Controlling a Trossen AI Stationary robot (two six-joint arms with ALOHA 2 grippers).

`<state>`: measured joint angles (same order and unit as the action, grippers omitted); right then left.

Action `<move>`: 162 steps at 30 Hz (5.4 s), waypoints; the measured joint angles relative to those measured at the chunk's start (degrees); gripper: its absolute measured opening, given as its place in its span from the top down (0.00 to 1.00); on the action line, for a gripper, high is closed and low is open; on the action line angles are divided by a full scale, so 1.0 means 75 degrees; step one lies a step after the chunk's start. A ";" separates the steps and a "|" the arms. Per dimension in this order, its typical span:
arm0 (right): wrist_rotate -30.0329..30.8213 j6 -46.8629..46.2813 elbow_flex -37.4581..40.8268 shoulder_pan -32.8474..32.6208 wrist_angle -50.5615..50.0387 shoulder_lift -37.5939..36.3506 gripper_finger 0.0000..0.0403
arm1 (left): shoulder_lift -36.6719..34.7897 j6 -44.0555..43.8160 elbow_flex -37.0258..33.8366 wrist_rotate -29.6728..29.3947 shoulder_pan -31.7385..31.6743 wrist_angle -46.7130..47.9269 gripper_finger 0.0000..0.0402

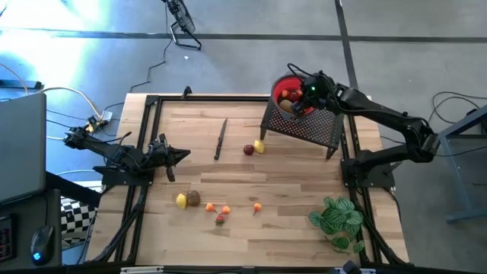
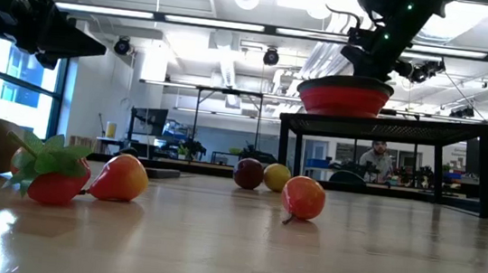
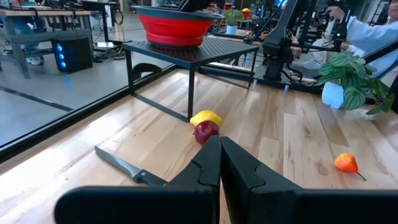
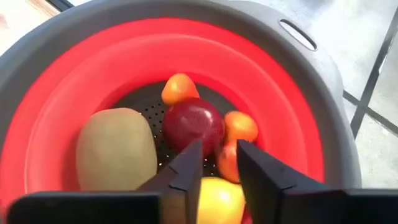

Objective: Pick & Place Fruit
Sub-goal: Put the orange pear into the red strainer bowl on the shelf

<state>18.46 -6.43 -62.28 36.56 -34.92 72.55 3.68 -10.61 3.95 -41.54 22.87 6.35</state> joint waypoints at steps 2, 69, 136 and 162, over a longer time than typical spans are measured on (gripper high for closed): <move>0.0064 -0.0172 0.0003 -0.0044 0.0028 0.0000 0.70 | 0.0003 0.0000 0.0000 0.0000 0.0001 0.0000 1.00; -0.2259 -0.0398 -0.0006 -0.5507 0.2580 -0.0321 0.65 | 0.0000 -0.0001 0.0000 -0.0003 0.0003 0.0003 1.00; -0.2971 -0.1196 -0.0006 -0.7274 0.3337 0.3331 0.65 | 0.0003 0.0040 0.0000 -0.0012 0.0003 0.0053 1.00; -0.2667 -0.0741 -0.0004 -0.7274 0.3102 0.4096 0.40 | 0.0000 0.0040 0.0003 -0.0012 0.0001 0.0105 1.00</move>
<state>-1.54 -11.98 -62.31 -18.00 -11.65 103.28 3.68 -10.31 3.97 -41.63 22.88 7.14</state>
